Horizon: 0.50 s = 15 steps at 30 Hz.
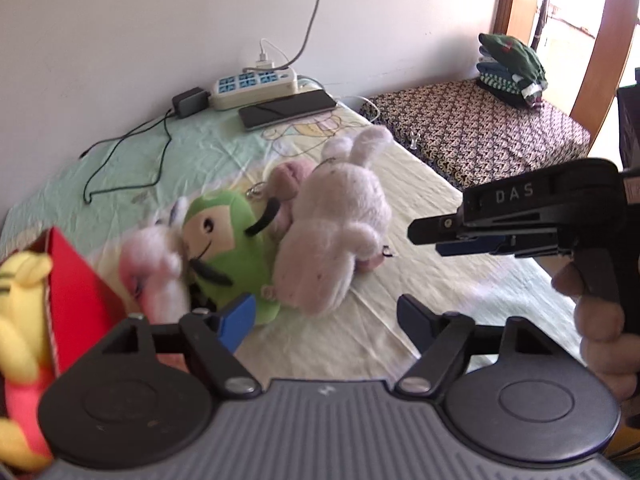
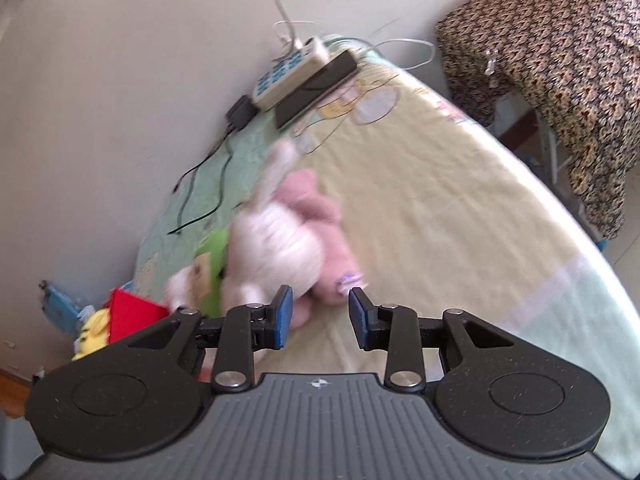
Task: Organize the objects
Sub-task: 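Move the right gripper to the white bunny with blue bow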
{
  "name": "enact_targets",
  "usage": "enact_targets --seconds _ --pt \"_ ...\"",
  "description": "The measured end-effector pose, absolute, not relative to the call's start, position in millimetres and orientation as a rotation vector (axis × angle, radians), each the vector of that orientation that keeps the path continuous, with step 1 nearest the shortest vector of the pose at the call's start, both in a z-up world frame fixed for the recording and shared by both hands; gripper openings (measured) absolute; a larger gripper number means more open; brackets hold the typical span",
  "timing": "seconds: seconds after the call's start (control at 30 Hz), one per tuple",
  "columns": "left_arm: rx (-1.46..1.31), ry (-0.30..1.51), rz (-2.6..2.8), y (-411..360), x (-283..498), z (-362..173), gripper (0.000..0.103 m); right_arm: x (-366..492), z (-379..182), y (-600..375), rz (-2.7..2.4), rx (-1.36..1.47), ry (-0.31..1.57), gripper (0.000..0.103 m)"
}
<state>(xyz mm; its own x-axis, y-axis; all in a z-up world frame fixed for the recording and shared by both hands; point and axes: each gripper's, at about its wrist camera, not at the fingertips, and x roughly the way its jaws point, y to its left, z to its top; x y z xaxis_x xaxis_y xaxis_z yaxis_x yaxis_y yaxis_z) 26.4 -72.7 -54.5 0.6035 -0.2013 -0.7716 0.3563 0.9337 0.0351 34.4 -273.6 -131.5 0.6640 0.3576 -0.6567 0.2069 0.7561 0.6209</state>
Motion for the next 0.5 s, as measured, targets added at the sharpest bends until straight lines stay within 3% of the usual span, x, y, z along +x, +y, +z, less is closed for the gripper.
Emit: enact_targets --seconds 0.5 --pt "0.183 0.915 -0.278 -80.9 94.4 -73.1 0.07 97.0 -123.9 -256.9 0.296 0.627 0.823 0.035"
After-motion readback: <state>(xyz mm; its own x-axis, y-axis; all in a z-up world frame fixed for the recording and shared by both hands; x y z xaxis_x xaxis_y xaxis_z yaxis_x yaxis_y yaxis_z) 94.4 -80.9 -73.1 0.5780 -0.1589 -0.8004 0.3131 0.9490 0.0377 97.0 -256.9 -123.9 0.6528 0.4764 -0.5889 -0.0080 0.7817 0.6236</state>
